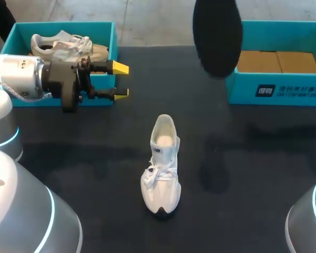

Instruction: Take the shoe out of the shoebox, open the shoe tongue, remove and reinsert the insole, then place the shoe into the shoebox

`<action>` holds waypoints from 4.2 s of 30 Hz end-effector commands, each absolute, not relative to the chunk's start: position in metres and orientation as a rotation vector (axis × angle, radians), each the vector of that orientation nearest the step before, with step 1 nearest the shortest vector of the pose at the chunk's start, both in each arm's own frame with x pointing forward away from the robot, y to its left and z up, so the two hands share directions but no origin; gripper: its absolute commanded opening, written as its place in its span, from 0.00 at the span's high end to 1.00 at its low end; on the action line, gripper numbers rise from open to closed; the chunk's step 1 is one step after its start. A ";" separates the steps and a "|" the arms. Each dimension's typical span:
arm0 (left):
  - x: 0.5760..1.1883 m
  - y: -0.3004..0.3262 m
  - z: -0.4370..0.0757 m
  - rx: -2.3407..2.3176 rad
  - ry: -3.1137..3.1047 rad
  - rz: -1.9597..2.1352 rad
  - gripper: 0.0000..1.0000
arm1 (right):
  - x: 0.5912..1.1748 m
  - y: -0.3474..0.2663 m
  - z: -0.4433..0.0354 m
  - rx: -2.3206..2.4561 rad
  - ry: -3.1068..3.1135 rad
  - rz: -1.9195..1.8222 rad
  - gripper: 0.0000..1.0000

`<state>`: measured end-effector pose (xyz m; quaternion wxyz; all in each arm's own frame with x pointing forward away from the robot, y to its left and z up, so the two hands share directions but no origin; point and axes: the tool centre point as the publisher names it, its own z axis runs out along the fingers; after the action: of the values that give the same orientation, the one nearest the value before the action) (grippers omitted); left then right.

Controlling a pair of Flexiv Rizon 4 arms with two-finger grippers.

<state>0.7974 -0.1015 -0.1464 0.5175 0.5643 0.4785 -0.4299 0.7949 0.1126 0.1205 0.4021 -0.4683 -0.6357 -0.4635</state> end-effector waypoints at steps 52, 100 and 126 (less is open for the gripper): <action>0.798 -0.103 -0.147 1.353 1.147 -1.029 0.00 | 0.888 0.165 -0.005 -1.263 -1.388 -0.857 1.00; 0.798 -0.103 -0.147 1.353 1.147 -1.029 0.00 | 0.936 0.210 -0.092 -1.267 -1.280 -0.912 1.00; 0.800 -0.104 -0.154 1.287 1.105 -1.179 0.00 | 0.936 0.210 -0.095 -1.264 -1.260 -0.891 1.00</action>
<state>0.7921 -0.1034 -0.1450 0.5114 0.5437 0.4747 -0.4664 0.9364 0.2092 -0.0955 0.5433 -0.5317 -0.5302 -0.3755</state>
